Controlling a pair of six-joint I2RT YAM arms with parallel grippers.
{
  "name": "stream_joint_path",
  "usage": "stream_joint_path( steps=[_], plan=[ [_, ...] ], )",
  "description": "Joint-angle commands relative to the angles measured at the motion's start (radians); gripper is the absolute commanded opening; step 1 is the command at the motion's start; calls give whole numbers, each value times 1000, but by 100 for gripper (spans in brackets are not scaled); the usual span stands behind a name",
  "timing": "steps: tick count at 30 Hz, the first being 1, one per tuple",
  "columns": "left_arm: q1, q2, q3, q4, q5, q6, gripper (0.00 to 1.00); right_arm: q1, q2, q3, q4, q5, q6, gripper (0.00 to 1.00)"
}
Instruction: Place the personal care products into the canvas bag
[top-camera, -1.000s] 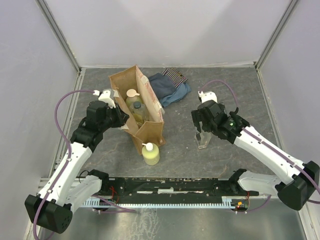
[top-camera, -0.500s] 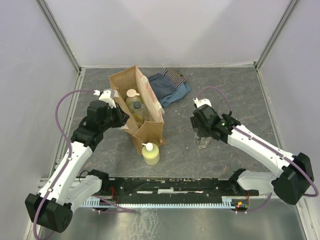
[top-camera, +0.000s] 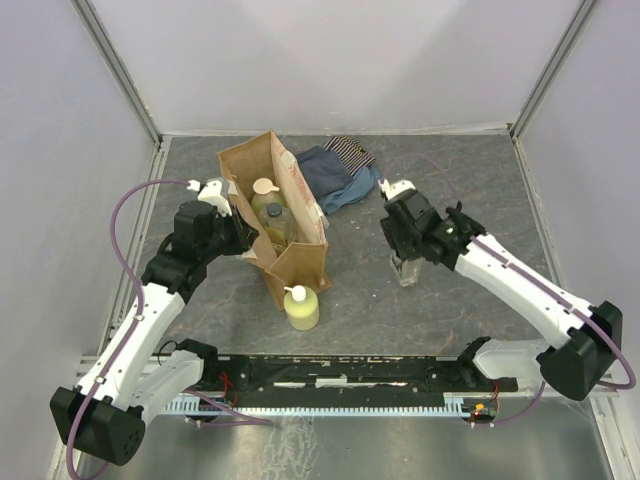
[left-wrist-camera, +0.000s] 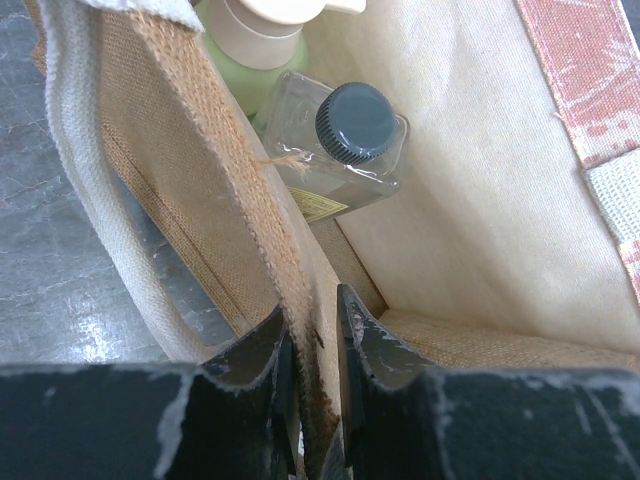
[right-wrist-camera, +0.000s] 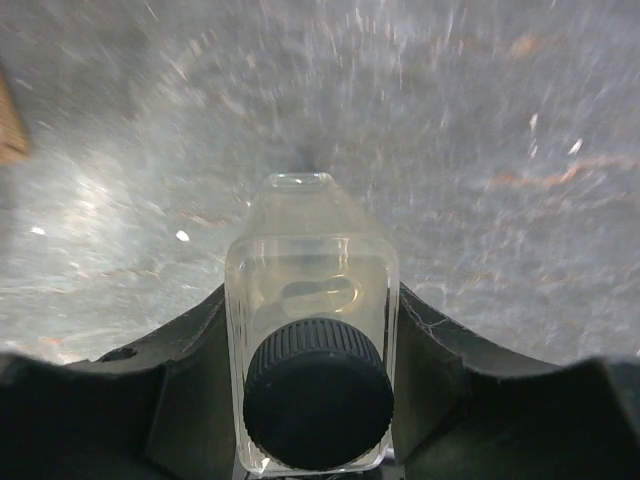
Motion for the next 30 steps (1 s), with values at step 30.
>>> stream_joint_path(
  steps=[30],
  plan=[
    [-5,-11,-22,35,20,12,26,211,230,728,448,-694,-305,1]
  ],
)
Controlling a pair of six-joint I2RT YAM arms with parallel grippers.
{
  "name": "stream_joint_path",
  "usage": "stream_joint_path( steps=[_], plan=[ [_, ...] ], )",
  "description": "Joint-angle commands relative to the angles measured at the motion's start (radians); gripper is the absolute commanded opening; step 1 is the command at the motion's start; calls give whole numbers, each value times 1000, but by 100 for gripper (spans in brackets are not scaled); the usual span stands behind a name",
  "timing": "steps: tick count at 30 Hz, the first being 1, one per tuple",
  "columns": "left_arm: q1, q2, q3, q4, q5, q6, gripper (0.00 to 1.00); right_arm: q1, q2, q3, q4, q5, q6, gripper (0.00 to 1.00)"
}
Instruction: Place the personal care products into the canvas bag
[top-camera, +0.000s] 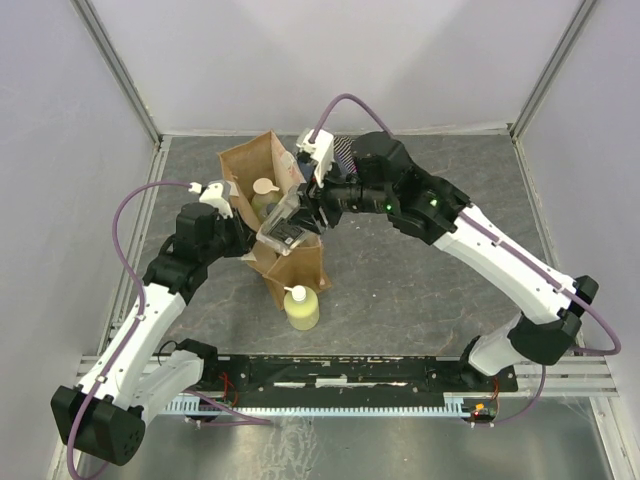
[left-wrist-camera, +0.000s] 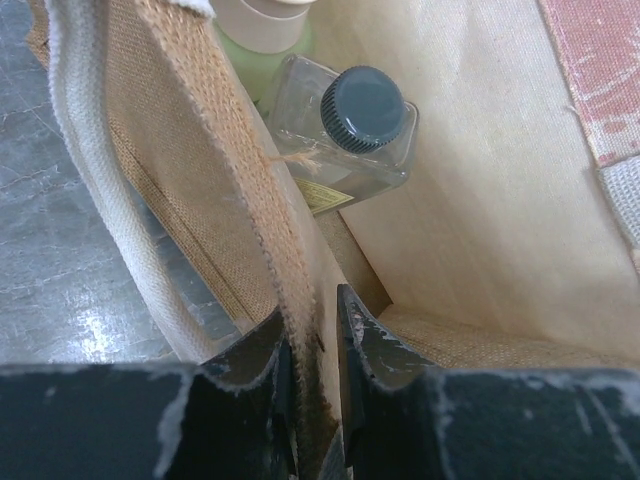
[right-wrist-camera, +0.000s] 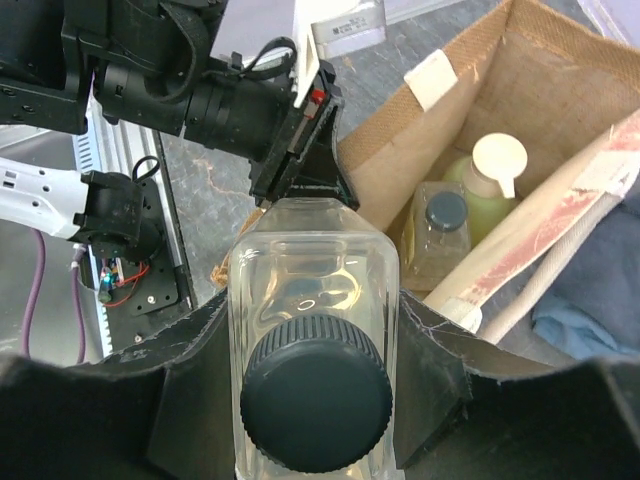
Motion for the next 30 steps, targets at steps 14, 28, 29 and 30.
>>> stream_joint_path(
  steps=[14,28,29,30],
  plan=[
    [-5,-30,43,-3,62,21,26,55,70,108,198,153,-130,0],
    [-4,-35,66,-16,74,27,26,56,153,162,166,138,-114,0],
    [-5,-35,68,-19,74,27,26,55,156,157,164,138,-112,0],
    [-5,-35,71,-22,76,27,26,55,161,150,160,139,-111,0]
  ],
)
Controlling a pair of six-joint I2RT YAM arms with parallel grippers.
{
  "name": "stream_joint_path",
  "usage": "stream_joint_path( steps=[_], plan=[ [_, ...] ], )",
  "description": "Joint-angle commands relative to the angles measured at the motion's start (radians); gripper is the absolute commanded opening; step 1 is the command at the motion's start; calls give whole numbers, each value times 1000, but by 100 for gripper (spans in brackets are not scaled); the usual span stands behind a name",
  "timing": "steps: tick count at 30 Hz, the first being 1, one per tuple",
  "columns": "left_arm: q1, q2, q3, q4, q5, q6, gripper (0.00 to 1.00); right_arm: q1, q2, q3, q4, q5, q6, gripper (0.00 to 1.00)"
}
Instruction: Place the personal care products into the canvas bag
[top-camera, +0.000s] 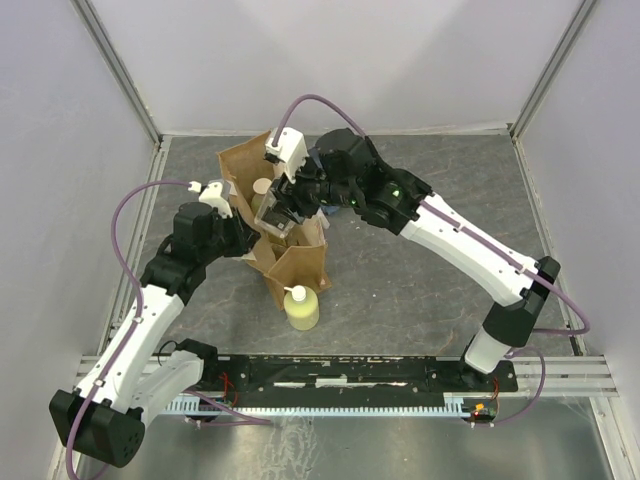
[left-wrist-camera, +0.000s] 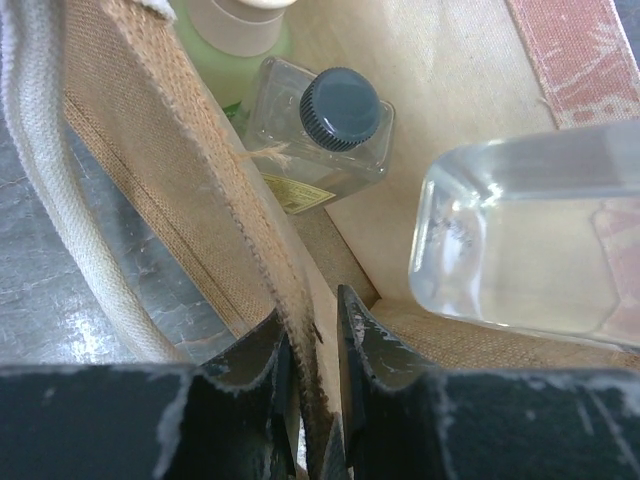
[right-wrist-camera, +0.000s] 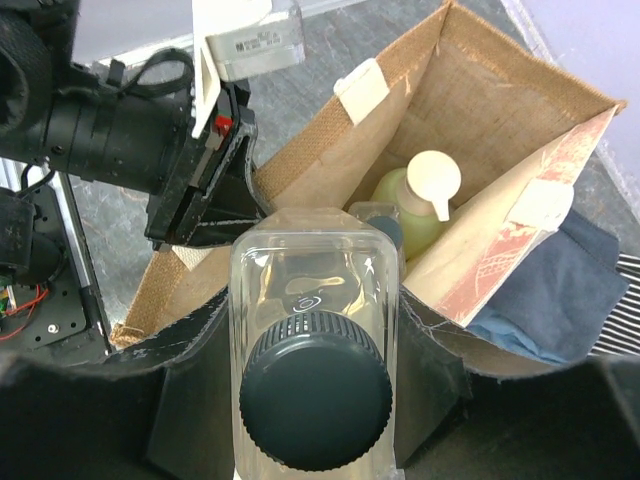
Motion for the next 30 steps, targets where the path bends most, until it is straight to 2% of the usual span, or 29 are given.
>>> stream_joint_path(
  steps=[1,10,20,30],
  plan=[
    [-4,-24,59,-9,47,27,26,4,-9,6,146,-25,15,0],
    [-4,-36,74,-25,55,29,26,3,53,-51,142,4,-6,0],
    [-4,-47,75,-39,53,30,26,2,156,-38,158,-8,-16,0],
    [-3,-54,92,-51,61,29,26,2,244,-28,169,54,-41,0]
  ],
)
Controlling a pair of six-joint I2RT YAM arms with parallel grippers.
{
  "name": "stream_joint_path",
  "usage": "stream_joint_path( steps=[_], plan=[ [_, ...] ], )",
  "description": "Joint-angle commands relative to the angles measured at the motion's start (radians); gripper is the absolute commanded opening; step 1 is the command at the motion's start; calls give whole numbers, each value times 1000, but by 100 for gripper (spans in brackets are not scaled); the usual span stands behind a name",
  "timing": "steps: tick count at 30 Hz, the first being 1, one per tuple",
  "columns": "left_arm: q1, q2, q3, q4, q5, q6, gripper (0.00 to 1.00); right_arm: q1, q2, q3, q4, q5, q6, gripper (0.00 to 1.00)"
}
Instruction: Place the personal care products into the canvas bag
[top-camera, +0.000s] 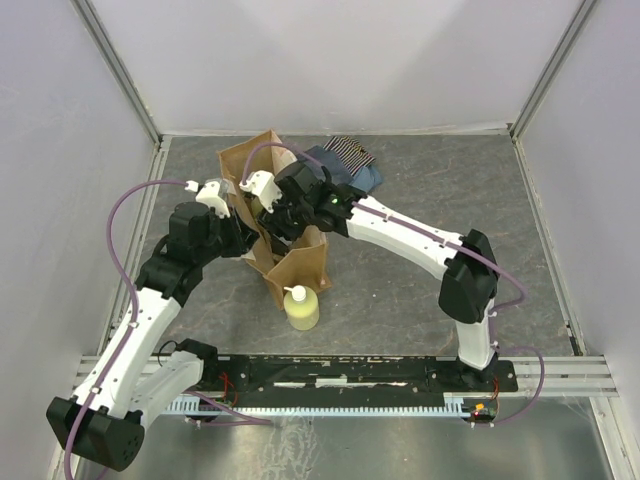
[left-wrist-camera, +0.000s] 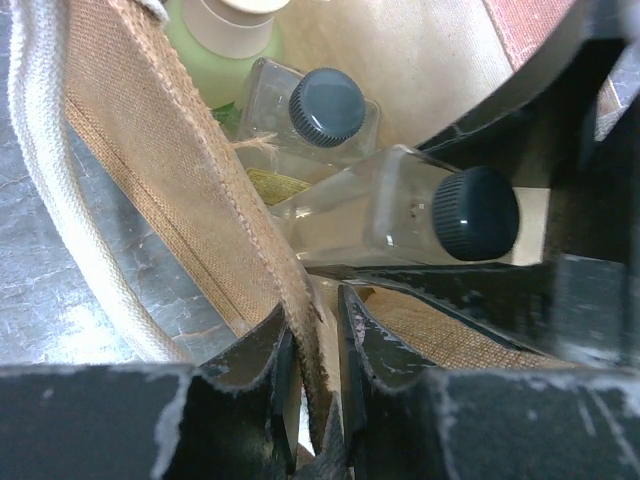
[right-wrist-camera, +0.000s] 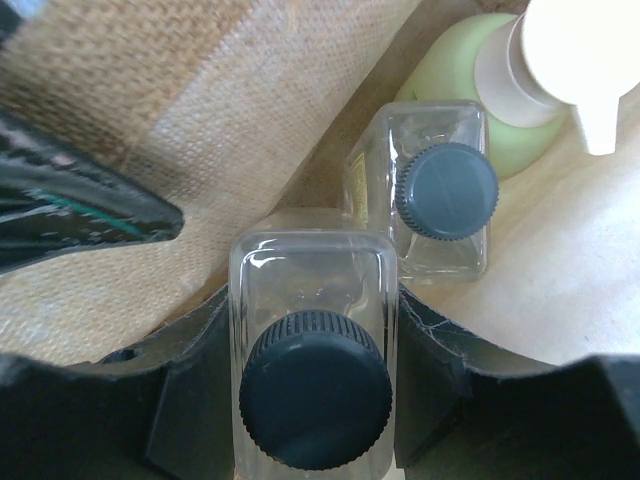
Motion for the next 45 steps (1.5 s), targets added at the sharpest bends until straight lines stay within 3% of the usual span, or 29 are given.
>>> stream_joint_path(
  steps=[1,6,9,16,20,23,30,39,45],
  plan=[
    [-4,-33,59,-1,57,28,26,2,-14,60,157,28,-23,0],
    [-3,-36,67,-11,57,31,26,-11,17,65,173,32,-15,0],
    [-4,-38,68,-14,58,32,26,-19,29,68,173,34,-10,7],
    [-3,-38,66,-15,57,33,26,-22,26,71,149,46,-5,45],
    [-3,-35,65,-14,58,33,27,-22,-13,61,149,71,3,73],
    [-3,-30,63,-14,54,35,29,-22,-57,56,151,74,10,84],
    [-3,-23,62,-11,47,36,29,-8,-228,4,140,130,45,89],
    [-3,-20,58,-12,36,41,30,45,-642,-340,135,216,111,93],
    [-3,-18,50,-9,20,45,30,160,-738,-538,87,326,170,93]
  ],
)
